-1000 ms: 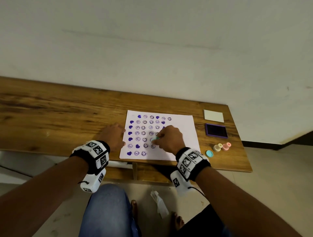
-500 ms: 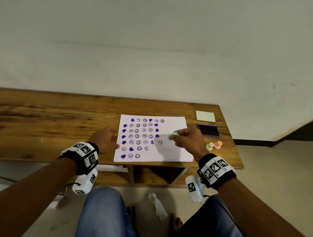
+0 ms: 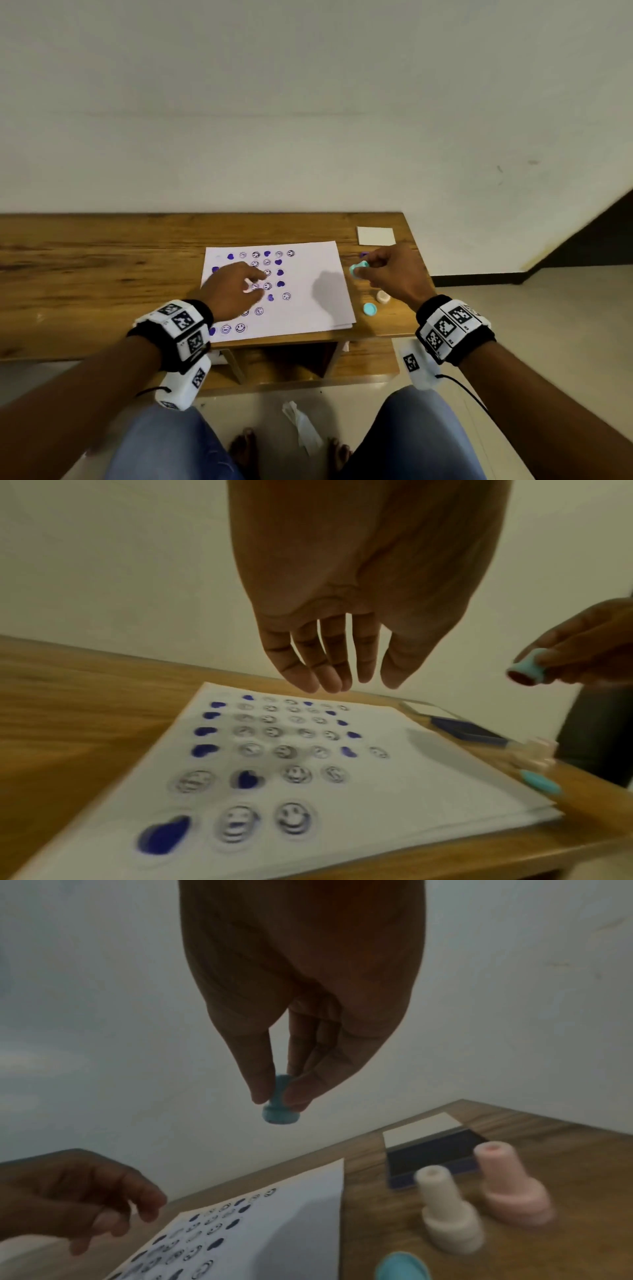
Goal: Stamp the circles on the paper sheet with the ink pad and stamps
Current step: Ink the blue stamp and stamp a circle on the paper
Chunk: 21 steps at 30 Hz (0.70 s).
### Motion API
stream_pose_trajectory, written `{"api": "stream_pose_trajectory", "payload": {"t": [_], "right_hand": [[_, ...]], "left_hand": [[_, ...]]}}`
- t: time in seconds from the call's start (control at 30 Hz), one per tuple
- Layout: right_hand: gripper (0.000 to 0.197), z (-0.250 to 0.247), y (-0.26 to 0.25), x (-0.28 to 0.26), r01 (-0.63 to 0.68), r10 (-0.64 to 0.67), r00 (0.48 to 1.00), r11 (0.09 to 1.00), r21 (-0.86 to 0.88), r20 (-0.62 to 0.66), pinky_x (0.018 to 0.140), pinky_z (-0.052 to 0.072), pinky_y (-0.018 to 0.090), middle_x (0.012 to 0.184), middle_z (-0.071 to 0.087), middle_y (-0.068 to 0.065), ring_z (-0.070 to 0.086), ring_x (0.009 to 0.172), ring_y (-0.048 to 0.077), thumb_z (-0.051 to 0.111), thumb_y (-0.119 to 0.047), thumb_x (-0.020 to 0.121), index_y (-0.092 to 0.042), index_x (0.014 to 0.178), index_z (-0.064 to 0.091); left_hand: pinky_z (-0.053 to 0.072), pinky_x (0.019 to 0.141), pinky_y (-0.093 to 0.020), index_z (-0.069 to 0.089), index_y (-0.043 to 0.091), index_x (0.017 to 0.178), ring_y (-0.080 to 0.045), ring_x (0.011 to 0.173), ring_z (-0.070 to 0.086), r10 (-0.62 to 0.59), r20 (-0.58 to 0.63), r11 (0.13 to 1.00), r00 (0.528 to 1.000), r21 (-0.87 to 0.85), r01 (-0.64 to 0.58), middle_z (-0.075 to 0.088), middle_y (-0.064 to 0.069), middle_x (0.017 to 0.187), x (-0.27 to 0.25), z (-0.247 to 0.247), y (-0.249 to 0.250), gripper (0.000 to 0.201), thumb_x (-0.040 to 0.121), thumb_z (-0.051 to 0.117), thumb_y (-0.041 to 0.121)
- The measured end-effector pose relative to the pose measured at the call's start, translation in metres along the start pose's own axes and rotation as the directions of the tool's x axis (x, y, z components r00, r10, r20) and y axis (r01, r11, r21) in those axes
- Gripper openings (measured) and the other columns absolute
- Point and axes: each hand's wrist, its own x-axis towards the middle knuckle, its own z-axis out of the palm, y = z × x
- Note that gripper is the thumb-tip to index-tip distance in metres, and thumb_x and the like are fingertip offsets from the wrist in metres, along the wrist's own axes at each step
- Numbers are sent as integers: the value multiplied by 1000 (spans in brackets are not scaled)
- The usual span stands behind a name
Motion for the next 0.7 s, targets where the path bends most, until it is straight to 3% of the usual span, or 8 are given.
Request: {"api": "stream_pose_trajectory", "payload": {"t": [0.07, 0.13, 0.2, 0.33, 0.43, 0.63, 0.7], "right_hand": [[22, -9, 8, 0, 37, -34, 999, 994, -102, 27, 72, 60, 39, 71, 74, -4, 71, 71, 13, 87, -34, 71, -17, 82, 80], [25, -18, 18, -4, 62, -51, 997, 980, -189, 63, 66, 54, 28, 74, 72, -8, 67, 72, 8, 86, -35, 73, -17, 89, 80], [27, -24, 28, -6, 84, -61, 993, 964, -254, 97, 63, 47, 21, 75, 68, -11, 63, 71, 5, 86, -35, 74, -18, 93, 79], [24, -32, 51, -9, 107, -74, 989, 953, -283, 125, 64, 50, 21, 68, 64, -15, 61, 65, 3, 84, -34, 74, -21, 93, 78], [24, -32, 63, -12, 122, -85, 985, 956, -266, 147, 63, 46, 15, 73, 65, -13, 61, 66, 2, 83, -28, 76, -18, 96, 77], [24, -24, 77, -11, 146, -107, 979, 963, -228, 175, 70, 55, 23, 89, 71, -3, 64, 79, 9, 83, -25, 76, -16, 96, 76], [25, -19, 79, -10, 147, -106, 978, 962, -229, 181, 68, 52, 20, 90, 71, -4, 62, 78, 7, 83, -26, 77, -16, 99, 75]], "left_hand": [[46, 85, -27, 64, 26, 115, -13, 100, 59, 43, 3, 999, 999, -16, -42, 62, 7, 113, 4, 22, 29, 32, 84, 67, 34], [46, 93, -35, 65, 27, 113, -17, 110, 56, 84, 8, 996, 996, 12, -84, 62, 6, 114, 10, 50, 52, 34, 81, 68, 38], [43, 99, -38, 64, 30, 116, -19, 119, 50, 125, 18, 989, 992, 82, -126, 59, 5, 123, 13, 79, 72, 42, 77, 68, 46], [19, 119, -44, 48, 31, 136, -21, 145, 21, 143, 81, 969, 986, 192, -156, 35, 4, 153, 23, 127, 102, 66, 77, 62, 58], [8, 120, -50, 41, 31, 139, -21, 149, 9, 136, 64, 969, 989, 197, -146, 24, 5, 158, 31, 147, 110, 73, 77, 59, 64], [4, 119, -50, 34, 32, 144, -21, 149, 11, 128, 70, 969, 989, 206, -140, 21, 6, 159, 36, 163, 105, 79, 76, 58, 66], [4, 119, -49, 34, 32, 144, -21, 149, 11, 140, 65, 966, 988, 210, -151, 20, 6, 160, 37, 164, 103, 79, 77, 57, 67]]}}
